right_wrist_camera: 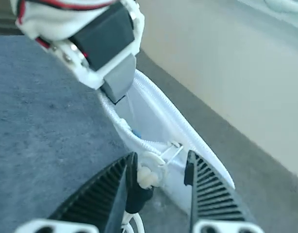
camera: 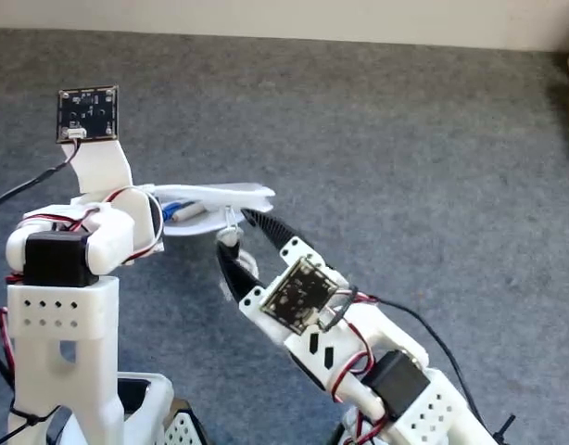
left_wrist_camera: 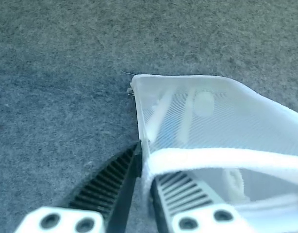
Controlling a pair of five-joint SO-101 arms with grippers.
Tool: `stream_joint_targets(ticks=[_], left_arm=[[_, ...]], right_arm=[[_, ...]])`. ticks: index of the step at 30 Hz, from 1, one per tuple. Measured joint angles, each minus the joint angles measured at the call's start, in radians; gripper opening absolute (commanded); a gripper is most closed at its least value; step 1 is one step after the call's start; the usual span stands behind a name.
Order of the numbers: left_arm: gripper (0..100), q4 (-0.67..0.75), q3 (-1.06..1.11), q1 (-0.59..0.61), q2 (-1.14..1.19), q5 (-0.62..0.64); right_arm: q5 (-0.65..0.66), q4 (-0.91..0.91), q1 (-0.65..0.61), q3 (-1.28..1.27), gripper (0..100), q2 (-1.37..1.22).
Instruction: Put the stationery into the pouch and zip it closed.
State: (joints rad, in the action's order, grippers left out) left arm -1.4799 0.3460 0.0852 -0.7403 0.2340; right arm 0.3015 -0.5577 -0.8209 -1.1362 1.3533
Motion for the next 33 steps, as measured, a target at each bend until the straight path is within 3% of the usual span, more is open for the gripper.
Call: stream_joint_targets(ticks=[12,19,26,33], left_arm=[[2,0.000,0.000,-0.005,0.000,0.000],[2,0.002,0.017,0.002,-0.002,0.000],[2,0.002,0.017,0.002,-0.002,0.000],[2,0.002,0.017,0.006,-0.002,0.000]], right_arm=[[-0.213,-0.218,0.002,0.084,15.2,0.041],[-0.236,-0.322,0.002,0.152,15.2,0.126],[-0.236,-0.321,-0.046,0.132,15.2,0.123],[-0.236,-0.077,-0.078,-0.052,15.2,0.017]])
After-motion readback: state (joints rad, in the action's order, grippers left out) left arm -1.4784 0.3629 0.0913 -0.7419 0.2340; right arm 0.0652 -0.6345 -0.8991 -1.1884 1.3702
